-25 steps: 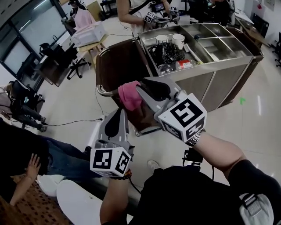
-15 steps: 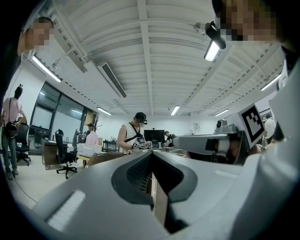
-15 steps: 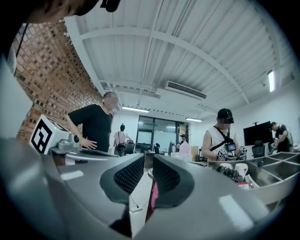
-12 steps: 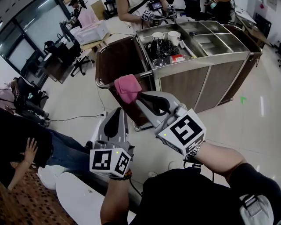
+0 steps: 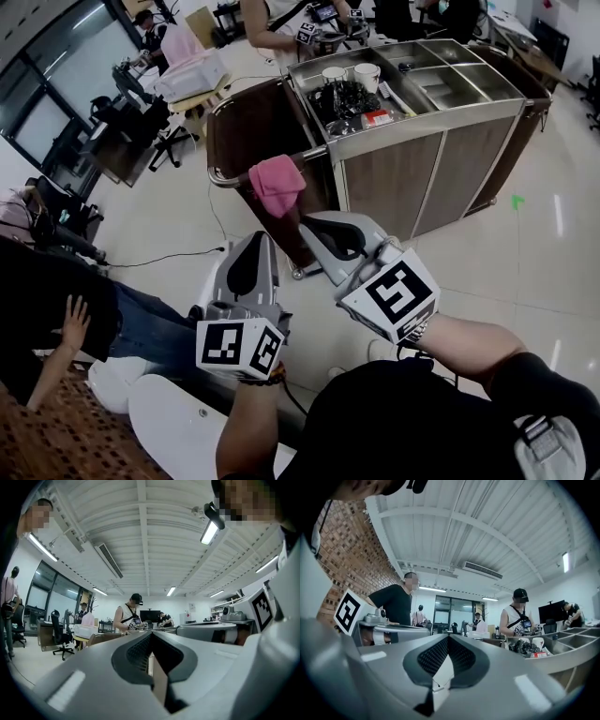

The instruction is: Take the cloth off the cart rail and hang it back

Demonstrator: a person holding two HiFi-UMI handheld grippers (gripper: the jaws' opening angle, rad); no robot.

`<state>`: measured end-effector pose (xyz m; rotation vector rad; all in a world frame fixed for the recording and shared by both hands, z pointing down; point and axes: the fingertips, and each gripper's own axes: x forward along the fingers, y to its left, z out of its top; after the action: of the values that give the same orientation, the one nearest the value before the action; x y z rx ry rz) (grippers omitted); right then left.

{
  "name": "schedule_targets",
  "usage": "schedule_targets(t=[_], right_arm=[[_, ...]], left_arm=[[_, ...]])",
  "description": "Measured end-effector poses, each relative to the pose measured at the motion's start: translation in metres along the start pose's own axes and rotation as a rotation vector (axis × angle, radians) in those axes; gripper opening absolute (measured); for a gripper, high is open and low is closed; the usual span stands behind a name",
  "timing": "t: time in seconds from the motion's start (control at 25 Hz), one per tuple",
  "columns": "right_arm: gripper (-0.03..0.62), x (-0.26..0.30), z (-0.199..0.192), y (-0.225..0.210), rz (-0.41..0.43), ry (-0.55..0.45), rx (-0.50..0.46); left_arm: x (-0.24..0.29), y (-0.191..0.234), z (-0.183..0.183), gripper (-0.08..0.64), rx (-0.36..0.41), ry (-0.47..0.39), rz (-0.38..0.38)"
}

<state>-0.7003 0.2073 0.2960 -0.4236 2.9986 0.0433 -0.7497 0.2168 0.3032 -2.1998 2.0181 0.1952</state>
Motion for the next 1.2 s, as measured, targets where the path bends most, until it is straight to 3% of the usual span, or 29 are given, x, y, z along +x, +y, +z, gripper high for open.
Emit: schedule_targets(t=[0.16, 0.28, 0.72, 0.96, 1.12, 1.2], right_arm=[[0.000, -0.001, 0.003, 0.008, -0.002, -0.025, -0.061], [0.000, -0.005, 0.002, 0.017, -0.023, 0.009, -0.013], [0.000, -0.006, 0.012, 0.033, -0.044, 0.029, -0.003], [0.000, -0.003, 0.016, 0.027, -0.021, -0.033, -0.142], [0.000, -0.003, 0.012, 0.029, -0.036, 0.008, -0.064], [0.000, 0.000, 0.011, 0.028, -0.028, -0.009, -0.101]], left_arm=[[-0.006, -0.002, 0.004, 0.003, 0.000, -0.001, -0.019], [-0.012, -0.005, 0.006, 0.003, -0.002, -0.007, -0.030], [-0.020, -0.011, 0.018, 0.003, -0.003, -0.014, -0.060], [-0.019, -0.009, 0.016, 0.003, -0.007, -0.013, -0.057], [-0.018, -0.008, 0.014, 0.003, -0.009, -0.015, -0.058], [-0.018, -0.006, 0.014, 0.003, -0.009, -0.016, -0.059]])
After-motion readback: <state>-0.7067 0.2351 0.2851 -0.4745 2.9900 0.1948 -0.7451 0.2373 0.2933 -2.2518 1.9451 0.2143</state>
